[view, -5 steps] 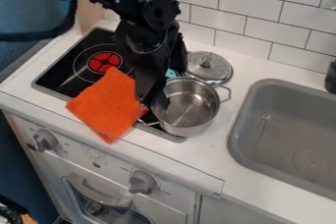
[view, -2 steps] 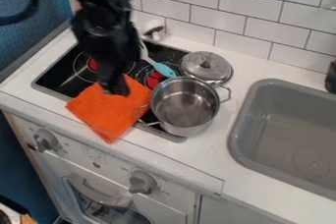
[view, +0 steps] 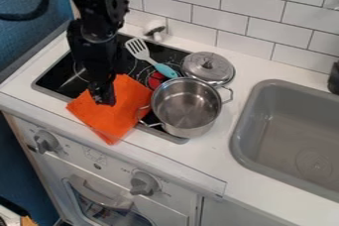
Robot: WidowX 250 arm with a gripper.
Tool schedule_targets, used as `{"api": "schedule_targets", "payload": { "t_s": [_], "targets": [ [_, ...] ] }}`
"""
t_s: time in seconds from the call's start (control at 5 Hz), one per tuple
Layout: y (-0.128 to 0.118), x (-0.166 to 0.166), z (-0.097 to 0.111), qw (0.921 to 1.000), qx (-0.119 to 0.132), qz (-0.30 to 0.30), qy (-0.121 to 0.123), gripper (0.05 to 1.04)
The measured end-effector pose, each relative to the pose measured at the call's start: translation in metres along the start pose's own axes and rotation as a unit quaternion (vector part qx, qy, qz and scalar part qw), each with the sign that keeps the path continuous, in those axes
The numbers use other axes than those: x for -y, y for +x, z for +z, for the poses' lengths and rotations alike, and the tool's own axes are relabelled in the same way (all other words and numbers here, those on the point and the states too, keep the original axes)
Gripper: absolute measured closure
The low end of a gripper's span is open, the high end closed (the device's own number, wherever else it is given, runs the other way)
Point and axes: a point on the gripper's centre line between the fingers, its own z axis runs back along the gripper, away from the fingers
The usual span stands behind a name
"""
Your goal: Move the orange towel in the upper left side of the burner
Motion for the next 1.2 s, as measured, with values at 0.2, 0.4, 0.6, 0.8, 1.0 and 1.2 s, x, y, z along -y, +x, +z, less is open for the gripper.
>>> {"api": "schedule_targets", "payload": {
  "t_s": [0.2,0.4,0.6,0.8,1.0,1.2],
  "targets": [
    [0.006,-0.001,-0.027,0.9986,0.016,0.018,0.046,0.083],
    [0.006,-0.003,-0.04,0.9978,0.021,0.038,0.051,0.083],
    [0.005,0.003,-0.044,0.9972,0.024,0.045,0.054,0.083],
    [0.012,0.011,-0.047,0.9964,0.027,0.058,0.056,0.082],
    [0.022,0.023,-0.05,0.9948,0.031,0.084,0.049,0.082],
    [0.031,0.034,-0.054,0.9927,0.043,0.099,0.054,0.082]
  ]
}}
